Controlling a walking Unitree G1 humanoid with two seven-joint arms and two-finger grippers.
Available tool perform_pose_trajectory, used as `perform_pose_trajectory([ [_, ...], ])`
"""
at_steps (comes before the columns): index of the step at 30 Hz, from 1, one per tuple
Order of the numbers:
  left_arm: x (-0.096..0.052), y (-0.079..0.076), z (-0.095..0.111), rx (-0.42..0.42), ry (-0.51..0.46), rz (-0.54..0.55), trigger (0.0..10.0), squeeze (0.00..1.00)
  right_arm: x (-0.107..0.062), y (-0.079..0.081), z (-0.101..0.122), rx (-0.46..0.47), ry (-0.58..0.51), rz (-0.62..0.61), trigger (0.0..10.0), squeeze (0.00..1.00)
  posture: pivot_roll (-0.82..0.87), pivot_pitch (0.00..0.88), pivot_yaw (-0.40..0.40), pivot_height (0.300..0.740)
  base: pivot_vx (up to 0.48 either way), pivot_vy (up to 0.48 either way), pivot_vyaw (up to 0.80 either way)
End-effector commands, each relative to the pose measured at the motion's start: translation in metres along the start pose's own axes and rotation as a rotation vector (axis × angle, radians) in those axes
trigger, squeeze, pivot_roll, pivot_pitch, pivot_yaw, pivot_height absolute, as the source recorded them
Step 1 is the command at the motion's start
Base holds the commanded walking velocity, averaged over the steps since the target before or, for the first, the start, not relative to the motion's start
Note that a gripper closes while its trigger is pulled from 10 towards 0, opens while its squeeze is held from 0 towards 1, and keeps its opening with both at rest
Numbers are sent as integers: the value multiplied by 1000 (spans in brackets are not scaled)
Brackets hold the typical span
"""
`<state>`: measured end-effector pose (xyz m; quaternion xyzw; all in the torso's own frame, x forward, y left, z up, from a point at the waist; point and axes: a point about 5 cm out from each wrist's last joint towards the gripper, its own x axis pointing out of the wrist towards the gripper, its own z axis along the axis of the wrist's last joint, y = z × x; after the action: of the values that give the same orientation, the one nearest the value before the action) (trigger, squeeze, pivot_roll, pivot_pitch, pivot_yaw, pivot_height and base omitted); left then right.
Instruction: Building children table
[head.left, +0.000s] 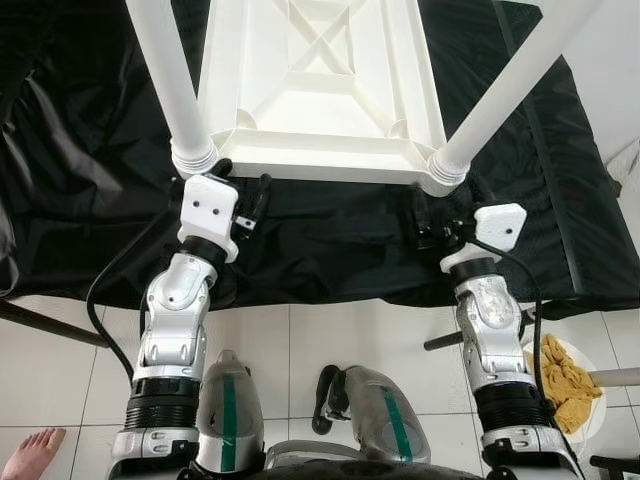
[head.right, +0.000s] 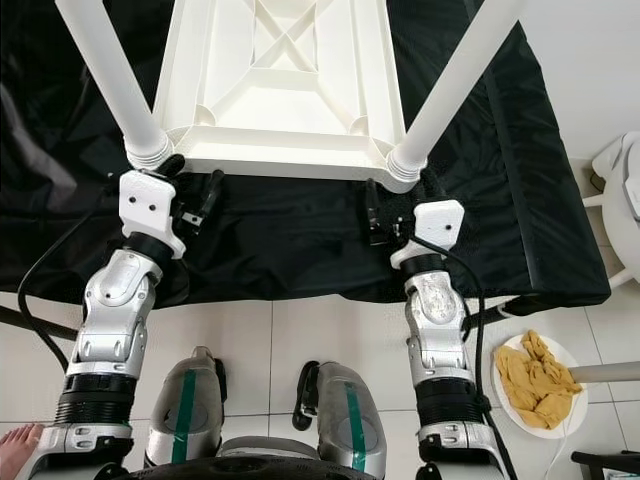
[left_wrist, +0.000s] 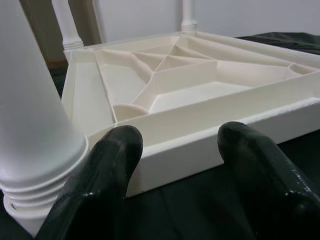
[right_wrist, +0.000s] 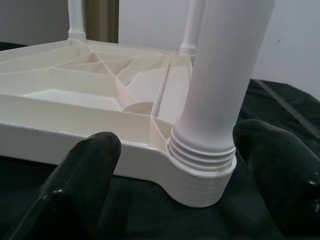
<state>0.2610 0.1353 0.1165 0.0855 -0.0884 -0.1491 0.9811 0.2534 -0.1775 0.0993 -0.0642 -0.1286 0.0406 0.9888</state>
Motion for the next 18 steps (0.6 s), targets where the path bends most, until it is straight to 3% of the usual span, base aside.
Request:
perform_pose_trajectory([
  [1, 0, 3, 0, -7, -4, 86, 10000, 0, -2, -10, 4, -25, -25, -66, 10000, 0, 92, 0, -59, 740, 0, 0, 0],
  [10, 8, 10, 11, 14, -46, 86, 10000, 0, 5, -22, 22, -44, -105, -169, 10000, 0, 83, 0, -44, 740, 0, 0, 0],
  [18, 14, 10, 16, 38, -58, 58, 10000, 0, 34, -26, 64, -18, -249, -163, 10000, 0, 73, 0, -33, 740, 0, 0, 0],
])
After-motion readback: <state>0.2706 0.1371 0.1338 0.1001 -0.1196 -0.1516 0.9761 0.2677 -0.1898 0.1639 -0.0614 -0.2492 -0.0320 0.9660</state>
